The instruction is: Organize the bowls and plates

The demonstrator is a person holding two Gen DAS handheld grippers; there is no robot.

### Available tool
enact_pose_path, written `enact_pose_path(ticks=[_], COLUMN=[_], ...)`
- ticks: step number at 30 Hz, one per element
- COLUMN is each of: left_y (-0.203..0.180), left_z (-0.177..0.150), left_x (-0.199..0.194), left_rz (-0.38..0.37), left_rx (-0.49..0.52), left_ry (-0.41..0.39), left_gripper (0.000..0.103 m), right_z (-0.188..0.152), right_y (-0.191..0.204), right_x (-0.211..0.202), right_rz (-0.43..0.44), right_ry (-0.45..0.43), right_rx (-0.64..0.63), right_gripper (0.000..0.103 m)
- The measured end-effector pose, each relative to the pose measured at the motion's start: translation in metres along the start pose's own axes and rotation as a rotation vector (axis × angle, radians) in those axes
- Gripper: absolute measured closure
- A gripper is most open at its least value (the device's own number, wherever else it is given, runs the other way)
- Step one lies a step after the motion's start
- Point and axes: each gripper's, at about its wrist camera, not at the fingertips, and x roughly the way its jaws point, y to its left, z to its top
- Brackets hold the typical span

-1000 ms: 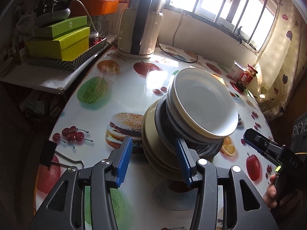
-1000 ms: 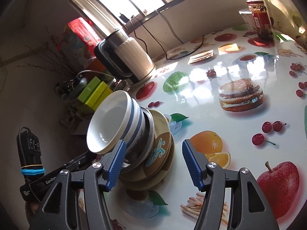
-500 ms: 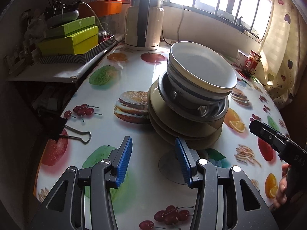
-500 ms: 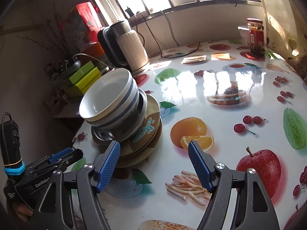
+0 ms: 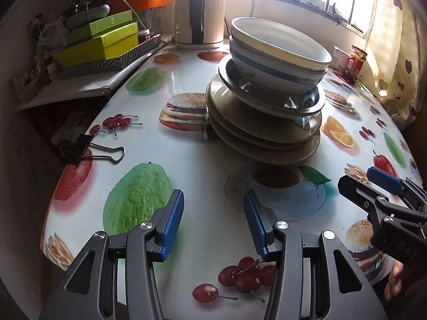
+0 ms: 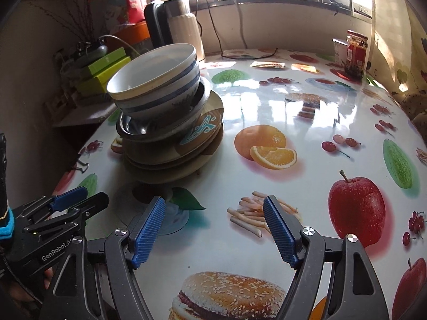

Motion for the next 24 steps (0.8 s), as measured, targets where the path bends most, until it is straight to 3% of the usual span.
enact_pose_path(ticks=[12,16,24], left_y=[-0.002,-0.004,-0.006], left_z=[-0.006,-0.005,-0.004], left_x=[0.009,0.010,0.012], left_rz=[-0.005,0.002,0.023], left_rx=[0.007,0.015,0.016], left_ry=[0.019,0.016,0.005], left_gripper=[0.055,0.055,0.054], right_z=[-0.014,-0.015,-0.017], right_y=[0.012,0.014,0.017], right_x=[0.015,0.015,0.018], right_rz=[-0.065,-0.062,-0.115], right_ry=[0.057,0.057,0.056], right_rx=[-0.042,-0.051,-0.070], right_gripper=[0.026,0.019,0.019])
